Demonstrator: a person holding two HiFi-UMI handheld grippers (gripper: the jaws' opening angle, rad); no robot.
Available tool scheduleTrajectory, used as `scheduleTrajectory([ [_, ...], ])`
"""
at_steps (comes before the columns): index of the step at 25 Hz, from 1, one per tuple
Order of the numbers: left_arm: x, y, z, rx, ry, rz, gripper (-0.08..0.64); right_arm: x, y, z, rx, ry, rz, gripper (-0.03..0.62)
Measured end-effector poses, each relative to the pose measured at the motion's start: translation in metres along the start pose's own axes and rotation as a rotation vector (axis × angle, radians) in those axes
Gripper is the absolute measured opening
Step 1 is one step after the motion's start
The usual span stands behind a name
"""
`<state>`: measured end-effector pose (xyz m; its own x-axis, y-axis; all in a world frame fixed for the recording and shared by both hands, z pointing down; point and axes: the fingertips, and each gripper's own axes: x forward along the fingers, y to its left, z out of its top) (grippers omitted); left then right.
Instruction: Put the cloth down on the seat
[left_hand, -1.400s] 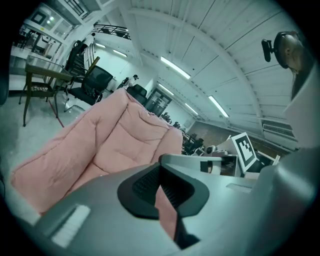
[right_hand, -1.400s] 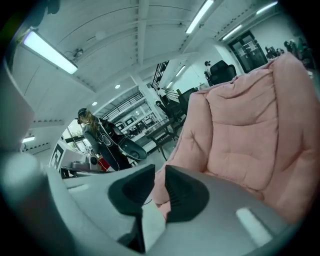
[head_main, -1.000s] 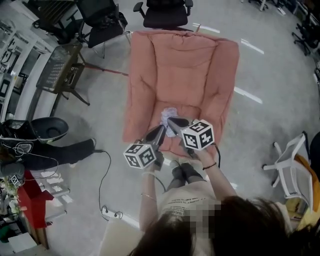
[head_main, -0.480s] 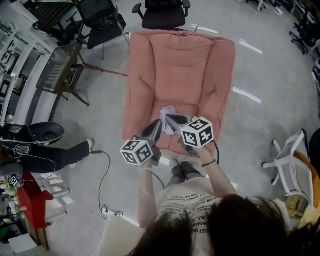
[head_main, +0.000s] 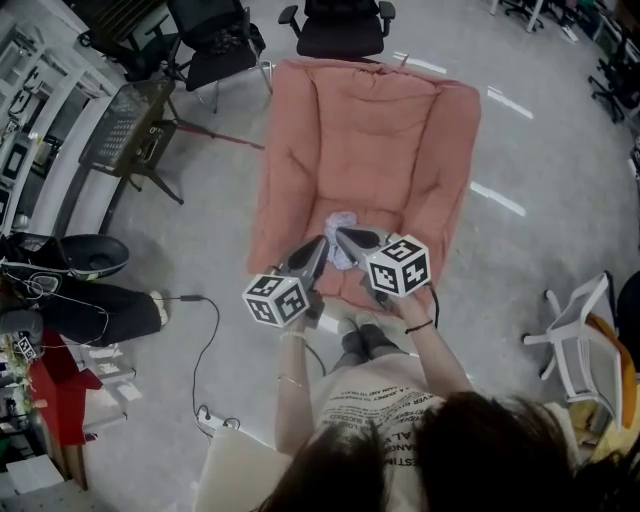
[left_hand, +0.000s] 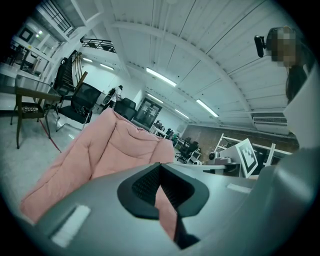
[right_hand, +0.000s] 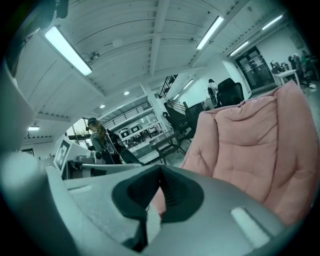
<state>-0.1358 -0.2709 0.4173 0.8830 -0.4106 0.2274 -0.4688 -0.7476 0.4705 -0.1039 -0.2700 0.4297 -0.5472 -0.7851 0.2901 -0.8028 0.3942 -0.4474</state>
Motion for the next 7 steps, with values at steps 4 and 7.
scheduleTrajectory([
  [4,-0.0027,0.0022,0.0027,0.002,-0.004,0.006,-0.002,0.0006,0.0011,0.0020,-0.002,-0.003,0.003,0.003],
  [7,-0.0047,0.0015,0.0025,0.002,-0.003,0.008,-0.002,-0.0003,0.0026,0.0034,-0.001,-0.007,0.007,0.003],
])
